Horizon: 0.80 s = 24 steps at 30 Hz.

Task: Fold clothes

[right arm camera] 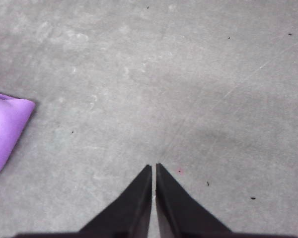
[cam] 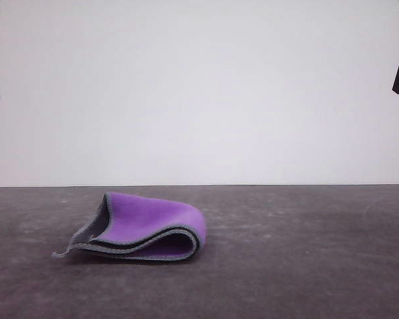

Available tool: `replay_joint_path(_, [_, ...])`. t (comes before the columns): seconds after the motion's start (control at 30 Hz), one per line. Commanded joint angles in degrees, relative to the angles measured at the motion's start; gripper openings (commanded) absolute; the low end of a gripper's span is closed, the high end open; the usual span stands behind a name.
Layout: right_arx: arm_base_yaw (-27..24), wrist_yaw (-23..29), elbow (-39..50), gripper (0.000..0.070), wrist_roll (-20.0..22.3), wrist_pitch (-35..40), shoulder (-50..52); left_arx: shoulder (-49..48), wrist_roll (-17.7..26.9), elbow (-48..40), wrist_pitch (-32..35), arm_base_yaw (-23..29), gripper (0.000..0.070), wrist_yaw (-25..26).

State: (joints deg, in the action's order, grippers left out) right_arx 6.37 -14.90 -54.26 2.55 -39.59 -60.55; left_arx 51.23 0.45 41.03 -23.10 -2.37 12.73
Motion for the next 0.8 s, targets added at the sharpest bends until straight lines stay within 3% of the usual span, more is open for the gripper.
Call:
replay_joint_path(0.0, [0.1,-0.1,-0.5,0.0009,-0.6,0.6,-0.4,-5.5,-1.7,-5.7,3.0,0.2,0.0022,-2.1])
replay_joint_path(0.2, [0.1,-0.1,-0.5,0.0009,-0.6,0.6,-0.4,-25.1,-4.2,-24.4,10.6,0.2,0.0022,-6.3])
replay_joint_path(0.37, [0.1,-0.1,-0.5,0.0009,-0.6,0.6,-0.4,-38.4,-7.3,-35.3,14.3,0.2,0.0022,-6.8])
replay_joint_path(0.57, [0.1,0.0,-0.5,0.0009,-0.6,0.6,-0.4,-48.0,-7.6,-40.3,12.7,0.2,0.0022,-7.5])
replay_joint_path(0.77, [0.1,-0.1,-0.5,0.0009,-0.6,0.6,-0.4,-51.1,-6.9,-40.3,12.3,1.2,0.0022,-10.1])
